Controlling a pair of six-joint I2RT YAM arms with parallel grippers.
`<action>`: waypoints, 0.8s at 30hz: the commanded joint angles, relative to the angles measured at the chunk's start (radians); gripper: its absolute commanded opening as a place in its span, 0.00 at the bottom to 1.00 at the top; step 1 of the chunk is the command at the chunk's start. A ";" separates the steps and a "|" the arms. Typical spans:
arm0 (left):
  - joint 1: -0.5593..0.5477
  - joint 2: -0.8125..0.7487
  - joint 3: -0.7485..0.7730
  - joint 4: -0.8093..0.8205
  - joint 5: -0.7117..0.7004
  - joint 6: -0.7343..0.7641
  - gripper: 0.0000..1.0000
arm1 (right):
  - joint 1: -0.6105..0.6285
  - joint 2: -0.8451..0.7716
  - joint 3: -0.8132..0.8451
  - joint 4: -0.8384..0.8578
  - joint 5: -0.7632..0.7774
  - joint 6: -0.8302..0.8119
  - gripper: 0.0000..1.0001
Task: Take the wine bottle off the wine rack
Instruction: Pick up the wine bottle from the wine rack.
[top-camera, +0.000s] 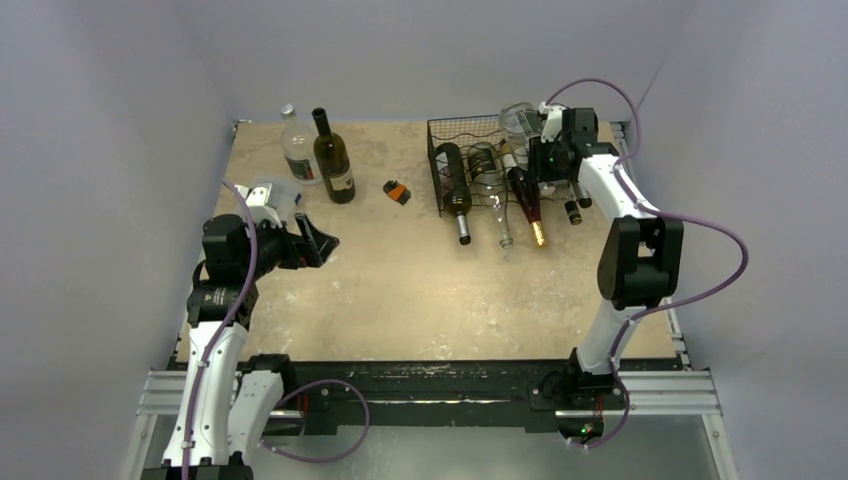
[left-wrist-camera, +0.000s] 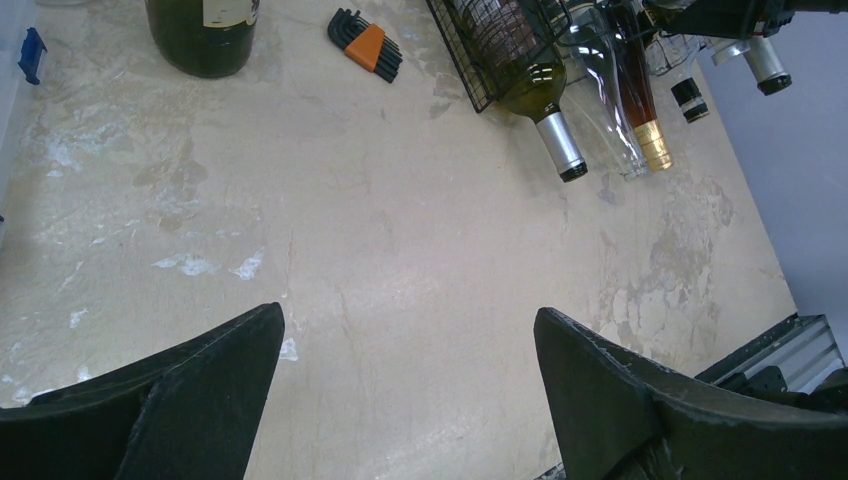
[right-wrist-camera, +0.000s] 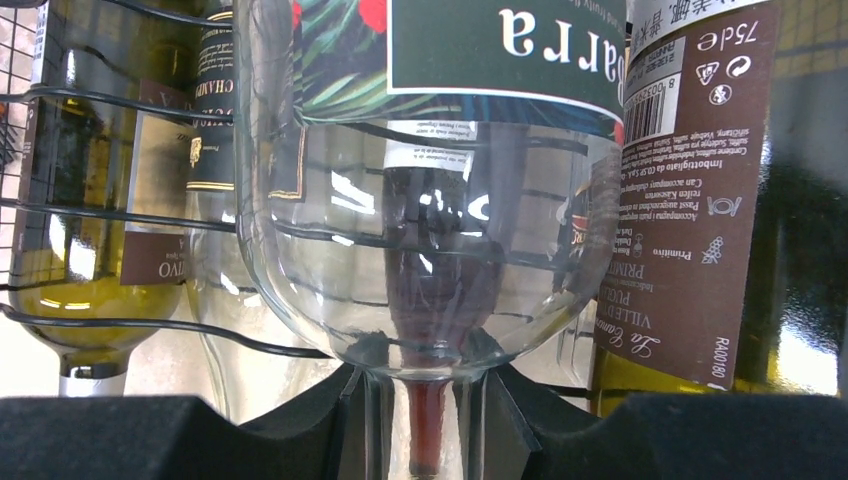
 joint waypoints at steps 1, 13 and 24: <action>0.002 -0.005 0.012 0.018 0.010 0.015 0.96 | 0.003 -0.069 -0.014 0.083 -0.013 -0.013 0.01; 0.002 -0.007 0.012 0.016 0.008 0.017 0.96 | -0.017 -0.249 -0.100 0.207 -0.187 0.058 0.00; 0.002 -0.007 0.013 0.016 0.007 0.017 0.96 | -0.075 -0.316 -0.168 0.285 -0.333 0.141 0.00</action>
